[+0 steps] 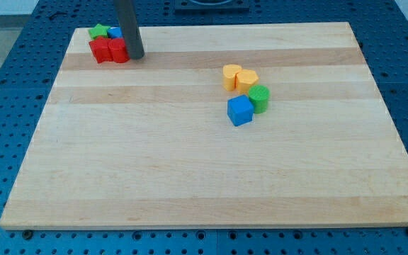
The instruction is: Move the blue cube to the red circle
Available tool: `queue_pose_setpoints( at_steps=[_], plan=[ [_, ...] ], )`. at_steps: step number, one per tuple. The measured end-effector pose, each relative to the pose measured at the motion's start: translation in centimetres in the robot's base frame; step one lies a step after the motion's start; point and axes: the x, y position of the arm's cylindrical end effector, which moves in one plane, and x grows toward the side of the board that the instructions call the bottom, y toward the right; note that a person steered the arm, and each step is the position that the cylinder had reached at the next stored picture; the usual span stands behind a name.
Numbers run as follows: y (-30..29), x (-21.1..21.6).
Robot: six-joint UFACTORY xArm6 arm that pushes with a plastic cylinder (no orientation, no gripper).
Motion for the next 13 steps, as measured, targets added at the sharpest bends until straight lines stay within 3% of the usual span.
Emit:
queue_pose_setpoints(
  at_steps=[3,5,7,8,9,13],
  plan=[
    [1.9,3.3],
    [5.5,13.3],
    [13.8,21.9],
    [22.4,22.0],
    [25.4,20.2],
    [13.6,12.2]
  ],
)
